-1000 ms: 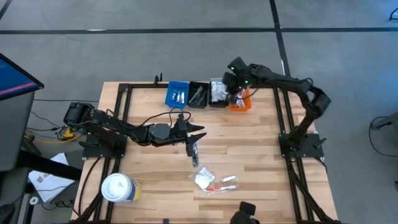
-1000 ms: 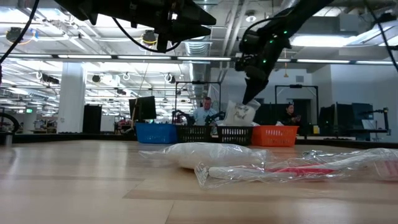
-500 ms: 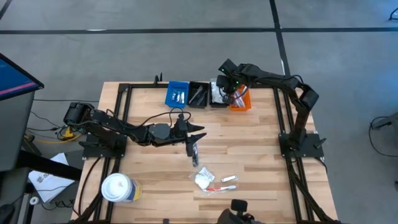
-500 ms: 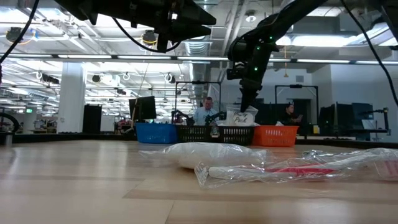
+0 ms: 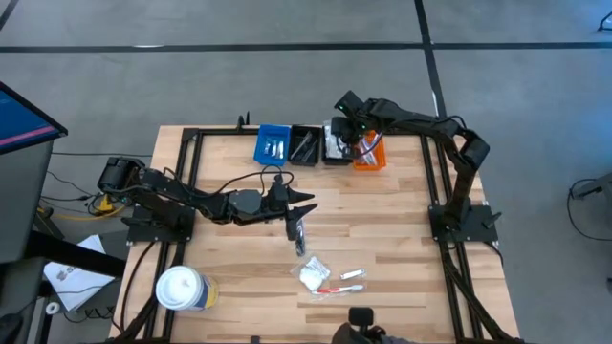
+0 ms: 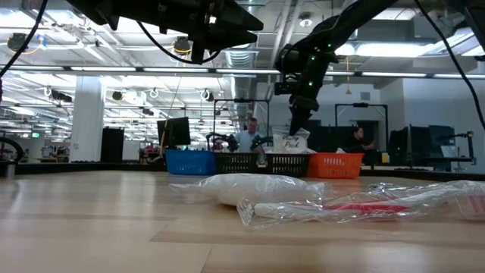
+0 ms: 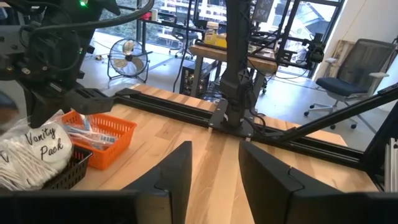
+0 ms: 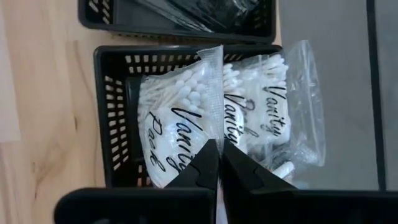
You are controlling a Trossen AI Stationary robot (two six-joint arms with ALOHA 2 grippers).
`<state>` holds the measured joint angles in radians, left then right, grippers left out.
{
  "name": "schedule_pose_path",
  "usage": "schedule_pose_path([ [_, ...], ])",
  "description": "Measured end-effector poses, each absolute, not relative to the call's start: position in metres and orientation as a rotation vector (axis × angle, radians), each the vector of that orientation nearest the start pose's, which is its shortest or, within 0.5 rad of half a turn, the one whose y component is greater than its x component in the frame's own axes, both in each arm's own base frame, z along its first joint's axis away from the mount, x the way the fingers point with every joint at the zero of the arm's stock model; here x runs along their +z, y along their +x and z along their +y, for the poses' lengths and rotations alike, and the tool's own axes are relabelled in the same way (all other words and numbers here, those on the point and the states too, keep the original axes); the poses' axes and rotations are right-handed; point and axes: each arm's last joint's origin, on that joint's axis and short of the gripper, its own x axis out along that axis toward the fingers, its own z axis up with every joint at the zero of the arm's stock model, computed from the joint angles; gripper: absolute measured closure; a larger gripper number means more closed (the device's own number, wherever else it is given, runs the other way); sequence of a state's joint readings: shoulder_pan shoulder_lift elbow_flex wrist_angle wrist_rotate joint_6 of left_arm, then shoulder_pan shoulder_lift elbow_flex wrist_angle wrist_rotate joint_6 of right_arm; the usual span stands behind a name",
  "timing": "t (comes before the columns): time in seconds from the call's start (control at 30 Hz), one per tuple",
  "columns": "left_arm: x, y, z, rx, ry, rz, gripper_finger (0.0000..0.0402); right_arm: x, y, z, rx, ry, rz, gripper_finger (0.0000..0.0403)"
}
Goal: Pick & Place Travel size toiletries
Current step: Put the white vanity pack into the right black bin
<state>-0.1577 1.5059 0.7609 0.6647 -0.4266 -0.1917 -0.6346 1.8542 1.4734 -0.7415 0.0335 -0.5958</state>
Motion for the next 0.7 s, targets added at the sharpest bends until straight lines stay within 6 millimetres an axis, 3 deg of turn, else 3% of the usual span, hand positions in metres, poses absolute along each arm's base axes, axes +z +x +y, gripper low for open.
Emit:
schedule_pose_path([
  [0.3, 0.237, 0.315, -0.038, 0.275, -0.167, 0.051, 0.0280, 0.233, 0.317, -0.220, -0.200, -0.230, 1.200, 0.0391],
  [0.7, 0.237, 0.315, -0.038, 0.275, -0.167, 0.051, 0.0280, 0.239, 0.318, -0.221, -0.247, -0.229, 1.163, 0.0295],
])
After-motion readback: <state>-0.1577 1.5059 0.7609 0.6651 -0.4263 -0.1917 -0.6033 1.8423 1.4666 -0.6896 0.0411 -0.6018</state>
